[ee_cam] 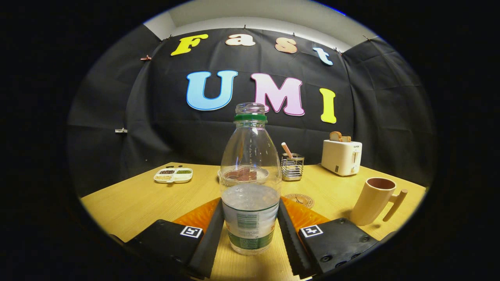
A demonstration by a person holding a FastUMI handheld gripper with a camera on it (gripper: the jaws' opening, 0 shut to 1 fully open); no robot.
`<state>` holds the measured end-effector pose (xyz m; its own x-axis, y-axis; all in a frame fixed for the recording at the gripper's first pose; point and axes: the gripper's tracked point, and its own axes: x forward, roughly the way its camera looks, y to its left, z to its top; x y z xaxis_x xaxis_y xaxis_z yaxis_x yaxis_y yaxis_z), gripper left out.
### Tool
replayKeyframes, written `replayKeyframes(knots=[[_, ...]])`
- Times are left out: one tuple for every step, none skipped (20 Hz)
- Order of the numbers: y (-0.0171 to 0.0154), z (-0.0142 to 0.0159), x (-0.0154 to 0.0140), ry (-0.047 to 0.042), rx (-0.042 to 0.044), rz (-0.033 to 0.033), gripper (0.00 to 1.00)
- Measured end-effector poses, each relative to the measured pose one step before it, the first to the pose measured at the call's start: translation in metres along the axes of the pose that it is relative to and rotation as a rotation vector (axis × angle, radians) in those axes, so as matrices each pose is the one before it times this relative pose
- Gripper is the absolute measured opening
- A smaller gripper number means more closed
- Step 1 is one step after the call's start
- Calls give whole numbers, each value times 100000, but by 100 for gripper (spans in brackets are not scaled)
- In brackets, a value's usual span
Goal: Take the bottle from table, then pour the juice into the cup, finally place the bottle on the coaster
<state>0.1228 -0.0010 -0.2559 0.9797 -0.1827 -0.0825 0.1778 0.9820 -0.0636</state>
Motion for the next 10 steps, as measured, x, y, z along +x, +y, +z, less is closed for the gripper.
replayKeyframes(knots=[[-89, 545, -82, -132, 402, -54, 75], [-109, 470, -238, -228, 712, -496, 75], [-296, 559, -106, 122, 1652, -518, 75], [-213, 403, -24, 409, 2273, -546, 75], [-264, 415, -207, 410, 2631, -516, 75], [-137, 455, -193, 445, 2606, -144, 75], [-138, 475, -148, 483, 2378, 97, 75], [-184, 473, -184, 418, 2303, -225, 75], [-347, 456, -72, 479, 2685, -321, 75], [-294, 422, -120, 288, 2918, -140, 75]])
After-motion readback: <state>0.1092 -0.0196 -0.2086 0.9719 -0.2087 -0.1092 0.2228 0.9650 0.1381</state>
